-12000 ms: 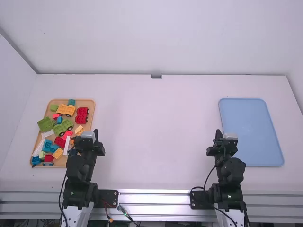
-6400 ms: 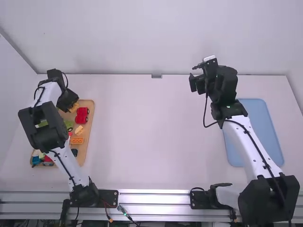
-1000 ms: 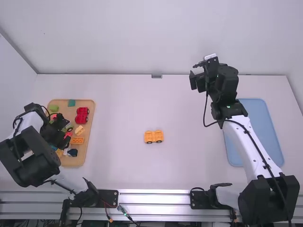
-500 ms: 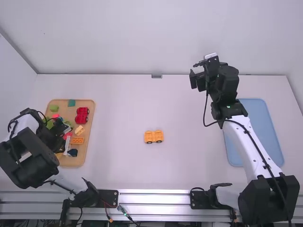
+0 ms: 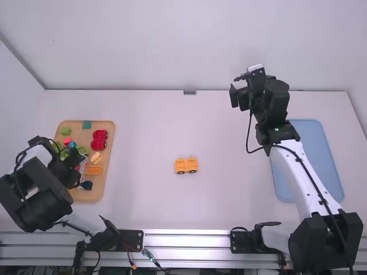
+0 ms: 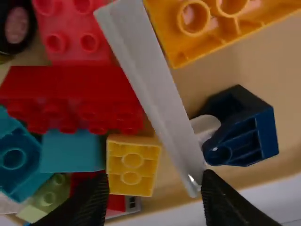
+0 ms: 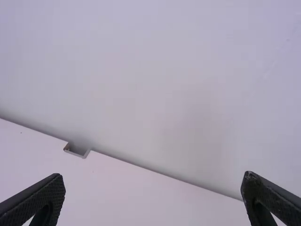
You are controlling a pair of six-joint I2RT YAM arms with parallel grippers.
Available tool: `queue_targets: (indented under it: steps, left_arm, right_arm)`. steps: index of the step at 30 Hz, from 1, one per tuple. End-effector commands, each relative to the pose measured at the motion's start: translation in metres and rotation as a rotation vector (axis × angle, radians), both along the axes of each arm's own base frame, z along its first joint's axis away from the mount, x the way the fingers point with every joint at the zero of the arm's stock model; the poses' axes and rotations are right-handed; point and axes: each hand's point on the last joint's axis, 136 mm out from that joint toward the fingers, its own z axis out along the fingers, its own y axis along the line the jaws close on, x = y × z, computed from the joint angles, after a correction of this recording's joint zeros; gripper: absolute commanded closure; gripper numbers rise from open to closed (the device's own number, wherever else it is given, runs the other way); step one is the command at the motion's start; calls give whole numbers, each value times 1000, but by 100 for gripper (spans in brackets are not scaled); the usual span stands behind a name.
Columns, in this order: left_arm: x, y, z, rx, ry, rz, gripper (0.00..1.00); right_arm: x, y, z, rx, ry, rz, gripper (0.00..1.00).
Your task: Assemble lego blocks to make yellow taxi
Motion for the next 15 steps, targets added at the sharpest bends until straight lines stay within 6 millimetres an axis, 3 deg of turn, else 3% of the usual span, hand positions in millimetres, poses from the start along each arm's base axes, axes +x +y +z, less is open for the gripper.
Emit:
queue_targets:
  steps: [1,6,8,15]
  left_arm:
    - [-16,1,-22,6,67,-19,57]
    - [-15,6,-22,35,64,10,58]
    - [-12,8,-20,41,55,24,53]
    - [3,3,-2,-30,4,20,50]
  right_arm:
    - [3,0,20,12,-44,-2,1]
    - [3,0,21,13,-45,-2,1]
    - [3,0,21,13,-45,-2,1]
    - [4,0,22,13,-49,-2,1]
